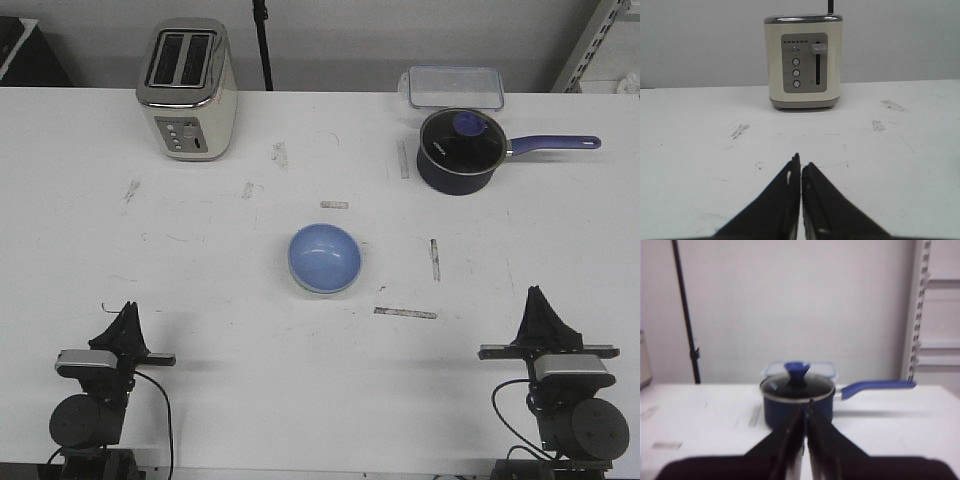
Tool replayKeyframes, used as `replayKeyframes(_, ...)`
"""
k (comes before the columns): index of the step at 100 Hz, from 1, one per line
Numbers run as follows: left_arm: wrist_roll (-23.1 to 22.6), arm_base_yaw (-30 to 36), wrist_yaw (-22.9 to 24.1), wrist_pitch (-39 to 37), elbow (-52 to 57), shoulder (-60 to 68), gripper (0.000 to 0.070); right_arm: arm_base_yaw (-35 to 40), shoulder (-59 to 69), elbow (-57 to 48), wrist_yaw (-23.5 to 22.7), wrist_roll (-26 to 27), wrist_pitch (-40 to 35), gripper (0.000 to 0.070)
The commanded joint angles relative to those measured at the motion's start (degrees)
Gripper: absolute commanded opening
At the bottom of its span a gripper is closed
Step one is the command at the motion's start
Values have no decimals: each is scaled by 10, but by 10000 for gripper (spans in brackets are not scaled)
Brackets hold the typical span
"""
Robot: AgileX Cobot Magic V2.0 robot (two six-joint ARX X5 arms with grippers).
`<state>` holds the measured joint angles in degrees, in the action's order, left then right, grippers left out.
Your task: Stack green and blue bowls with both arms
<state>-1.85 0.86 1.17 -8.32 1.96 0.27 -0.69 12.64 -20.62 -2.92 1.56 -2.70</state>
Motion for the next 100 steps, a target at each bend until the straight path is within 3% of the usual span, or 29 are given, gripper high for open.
replayKeyframes(1, -1, -1, 0, -7, -13, -1, 2, 4, -8, 23, 1, 5, 2, 3)
replayKeyframes(38, -1, -1, 0, -7, -13, -1, 2, 4, -128, 146, -2, 5, 1, 3)
replayKeyframes(57, -1, -1, 0, -7, -13, -1, 2, 14, -126, 201, 1, 6, 70, 3)
replayKeyframes(100, -1, -1, 0, -7, -13, -1, 2, 23, -126, 199, 18, 3, 50, 3)
